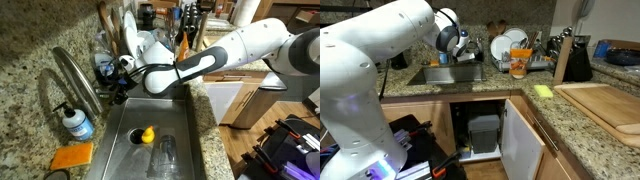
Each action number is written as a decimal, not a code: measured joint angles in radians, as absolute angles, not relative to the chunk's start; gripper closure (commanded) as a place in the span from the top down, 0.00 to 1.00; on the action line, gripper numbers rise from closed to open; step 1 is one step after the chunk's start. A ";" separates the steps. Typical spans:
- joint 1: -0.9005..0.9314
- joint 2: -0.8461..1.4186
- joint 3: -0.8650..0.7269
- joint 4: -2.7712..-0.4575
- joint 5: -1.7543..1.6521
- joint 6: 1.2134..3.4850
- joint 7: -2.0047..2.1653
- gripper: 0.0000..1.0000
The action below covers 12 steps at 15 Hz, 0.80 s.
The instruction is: Use the sponge to clean the smaller part of the base top near the edge, pick up the duck plush toy , put it in the sink and open the tap
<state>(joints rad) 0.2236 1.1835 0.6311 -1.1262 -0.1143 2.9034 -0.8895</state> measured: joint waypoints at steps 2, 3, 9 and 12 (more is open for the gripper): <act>0.223 1.183 0.631 -1.125 -0.114 2.910 -0.885 0.45; 0.222 1.183 0.631 -1.125 -0.114 2.912 -0.884 0.38; 0.222 1.183 0.631 -1.123 -0.114 2.931 -0.882 0.01; 0.223 1.183 0.622 -1.116 -0.115 2.953 -0.874 0.03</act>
<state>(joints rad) 0.2230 1.1829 0.6219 -1.1162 -0.1149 2.9532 -0.8744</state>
